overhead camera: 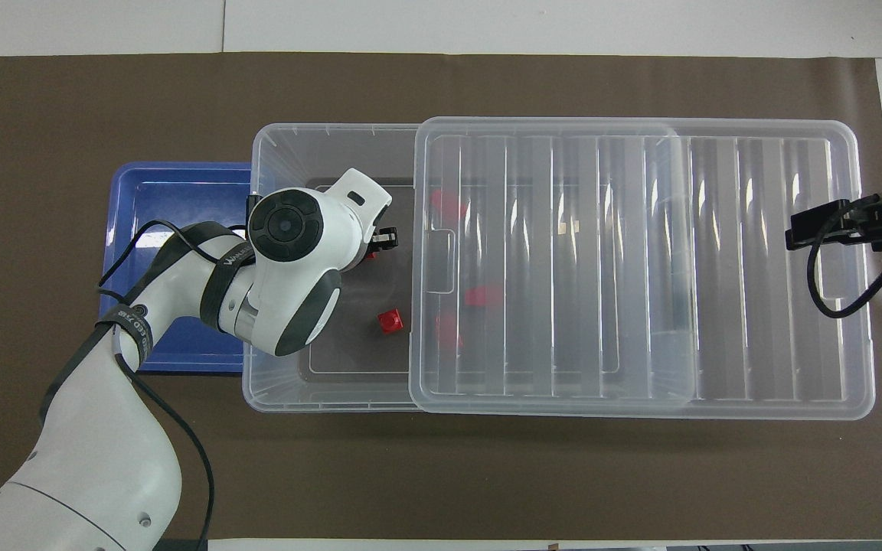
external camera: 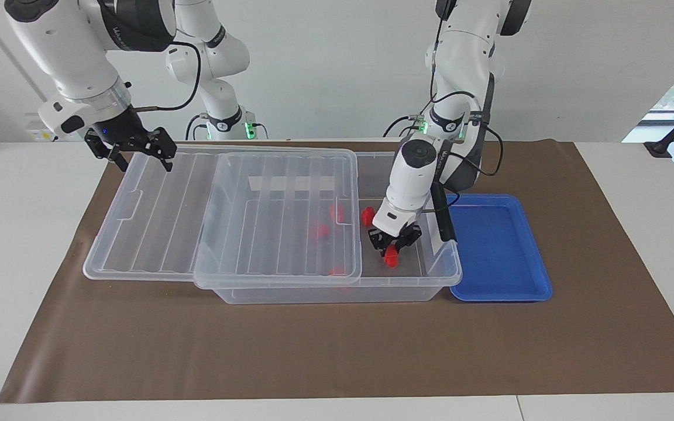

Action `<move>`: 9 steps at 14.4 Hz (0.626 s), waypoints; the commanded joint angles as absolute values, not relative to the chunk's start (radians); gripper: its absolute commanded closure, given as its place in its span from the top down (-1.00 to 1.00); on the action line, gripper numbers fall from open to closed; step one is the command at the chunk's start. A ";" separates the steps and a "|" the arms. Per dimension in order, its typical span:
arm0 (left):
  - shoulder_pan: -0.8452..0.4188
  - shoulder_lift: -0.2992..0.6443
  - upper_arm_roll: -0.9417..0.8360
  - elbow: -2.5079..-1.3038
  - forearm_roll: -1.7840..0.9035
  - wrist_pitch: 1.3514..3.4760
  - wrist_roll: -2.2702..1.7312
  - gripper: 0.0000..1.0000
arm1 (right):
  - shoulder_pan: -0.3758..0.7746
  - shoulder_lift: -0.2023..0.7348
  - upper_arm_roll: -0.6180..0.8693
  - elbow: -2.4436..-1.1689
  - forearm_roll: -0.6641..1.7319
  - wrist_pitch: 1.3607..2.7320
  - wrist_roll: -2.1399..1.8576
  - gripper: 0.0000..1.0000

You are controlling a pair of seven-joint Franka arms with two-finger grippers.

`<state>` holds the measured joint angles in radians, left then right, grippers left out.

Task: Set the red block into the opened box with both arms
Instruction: 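Carry the red block into the opened box and release it with the left gripper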

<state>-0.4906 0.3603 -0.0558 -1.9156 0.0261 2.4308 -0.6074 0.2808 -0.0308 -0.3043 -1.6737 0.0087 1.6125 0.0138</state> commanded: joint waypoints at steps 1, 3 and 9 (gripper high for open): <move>-0.488 0.350 -0.051 -1.905 0.048 2.457 -0.617 1.00 | 0.273 -0.049 -0.299 -1.690 0.003 1.606 0.031 1.00; -0.485 0.306 -0.051 -1.910 0.048 2.425 -0.618 1.00 | 0.273 -0.049 -0.299 -1.689 0.003 1.606 0.029 1.00; -0.483 0.109 -0.048 -1.882 0.044 2.128 -0.612 1.00 | 0.273 -0.049 -0.299 -1.689 0.003 1.606 0.029 1.00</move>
<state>-0.4879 0.1834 -0.0516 -1.8769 0.0261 2.2180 -0.6074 0.2808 -0.0308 -0.3043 -1.6737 0.0087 1.6125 0.0138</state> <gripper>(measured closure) 0.000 0.000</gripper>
